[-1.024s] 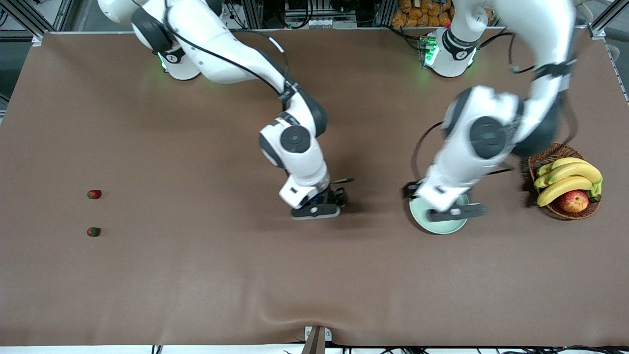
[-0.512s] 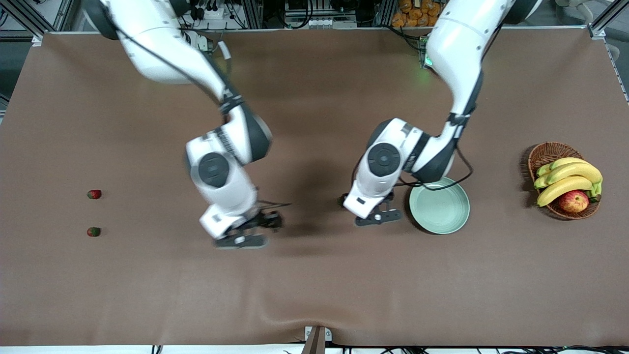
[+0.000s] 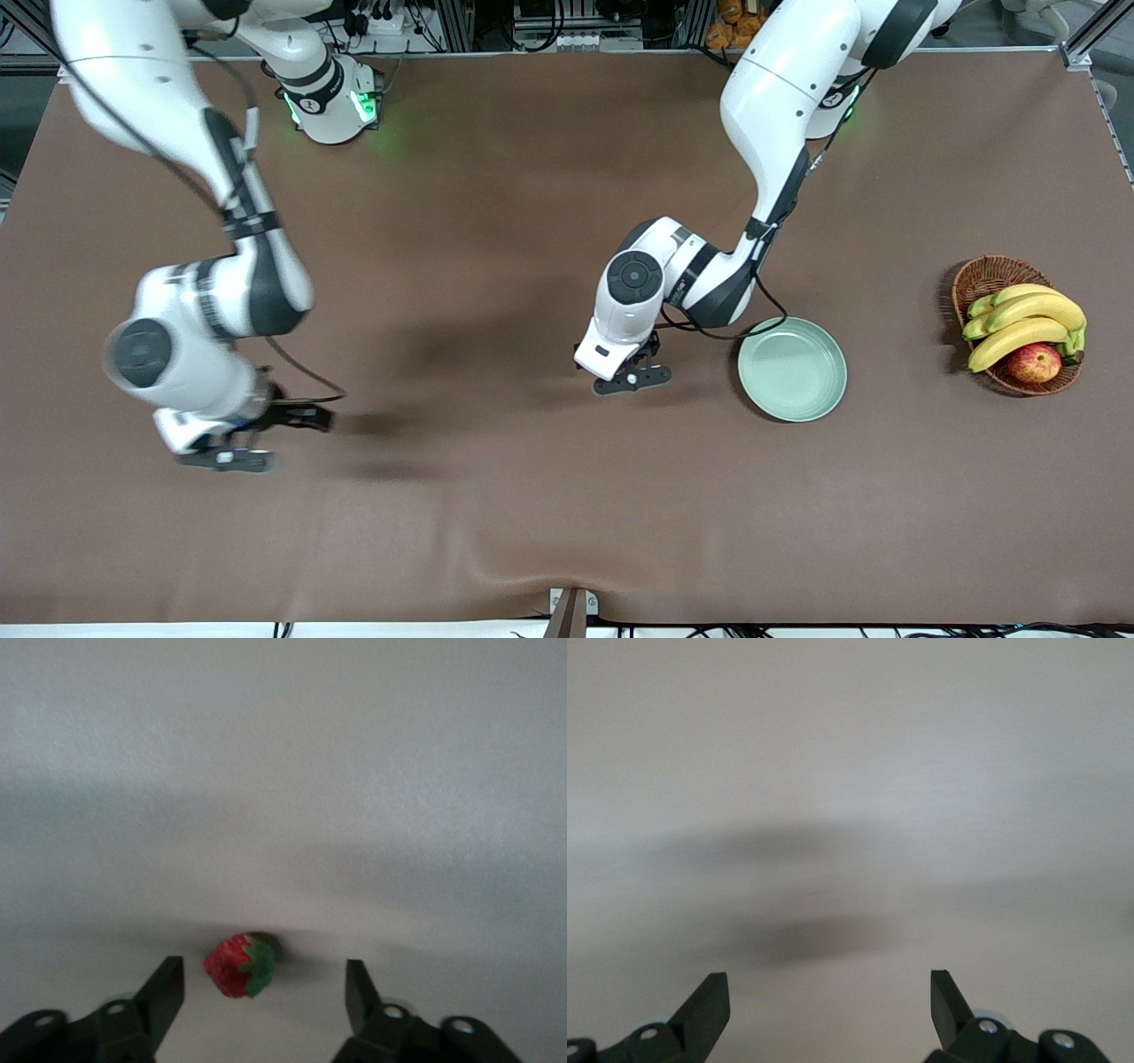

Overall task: Collect all strawberries into plate
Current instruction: 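Grasp the strawberry with the left gripper while the right gripper reaches another strawberry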

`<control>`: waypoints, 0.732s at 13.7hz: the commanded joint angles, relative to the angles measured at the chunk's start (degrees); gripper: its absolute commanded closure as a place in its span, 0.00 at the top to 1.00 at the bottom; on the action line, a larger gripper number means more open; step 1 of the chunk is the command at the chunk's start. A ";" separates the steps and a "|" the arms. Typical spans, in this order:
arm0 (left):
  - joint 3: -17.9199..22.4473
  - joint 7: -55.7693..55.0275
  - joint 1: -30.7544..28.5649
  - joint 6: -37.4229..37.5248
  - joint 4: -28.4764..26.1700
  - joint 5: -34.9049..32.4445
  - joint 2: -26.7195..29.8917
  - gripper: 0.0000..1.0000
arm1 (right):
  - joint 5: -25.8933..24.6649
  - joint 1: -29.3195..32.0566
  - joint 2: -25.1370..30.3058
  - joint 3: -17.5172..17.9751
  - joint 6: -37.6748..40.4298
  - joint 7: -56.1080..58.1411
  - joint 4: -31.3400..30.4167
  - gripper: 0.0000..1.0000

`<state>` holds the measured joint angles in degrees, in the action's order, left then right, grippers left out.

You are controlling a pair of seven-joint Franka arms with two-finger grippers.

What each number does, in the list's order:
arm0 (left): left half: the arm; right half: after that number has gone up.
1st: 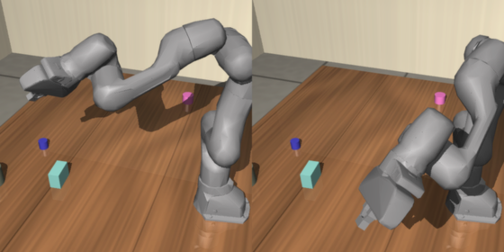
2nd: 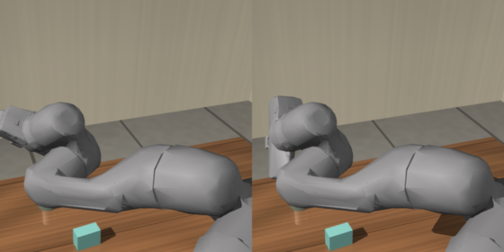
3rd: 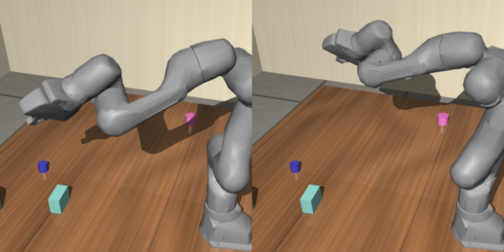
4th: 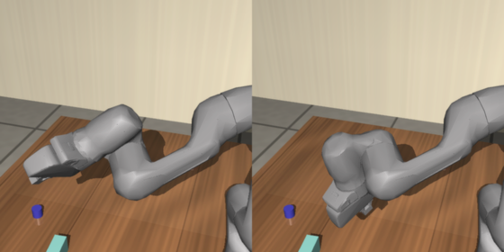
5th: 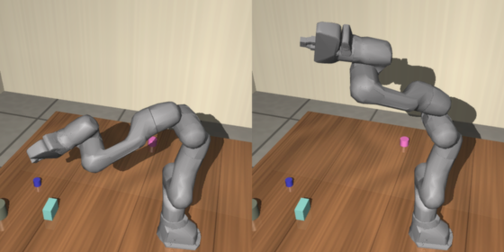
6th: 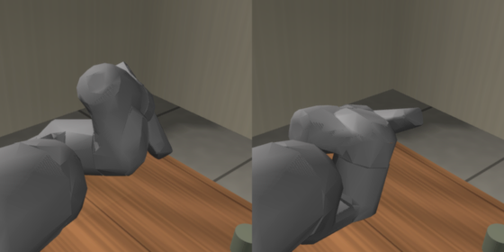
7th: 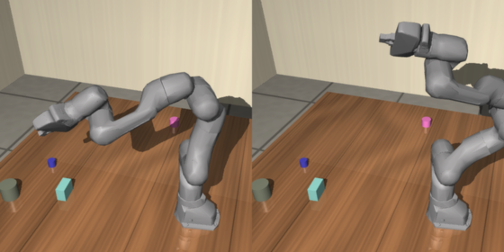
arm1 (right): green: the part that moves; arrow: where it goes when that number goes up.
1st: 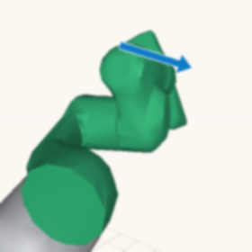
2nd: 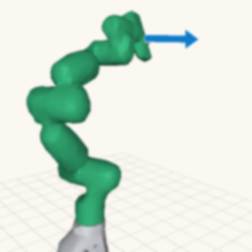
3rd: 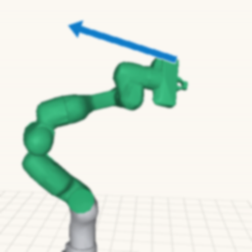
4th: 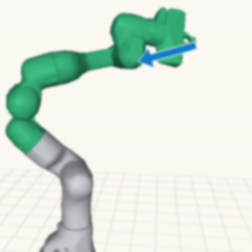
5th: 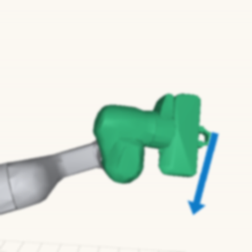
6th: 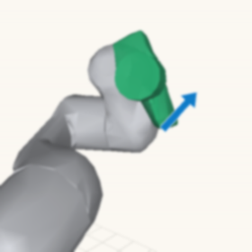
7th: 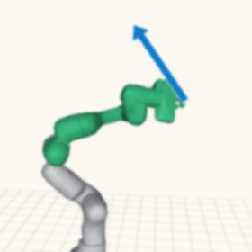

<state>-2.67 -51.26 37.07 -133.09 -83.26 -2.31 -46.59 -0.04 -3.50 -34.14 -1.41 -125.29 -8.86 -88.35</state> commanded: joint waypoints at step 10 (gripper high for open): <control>0.74 3.42 -0.15 -1.03 -0.58 0.03 -2.28 0.00 | -1.46 20.46 -7.78 1.59 -12.52 35.49 -2.27 1.00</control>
<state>-2.25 -50.35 37.07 -133.79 -83.35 -2.32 -49.16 -0.19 15.77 -41.40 -1.12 -136.84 24.75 -90.78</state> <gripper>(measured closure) 0.498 0.000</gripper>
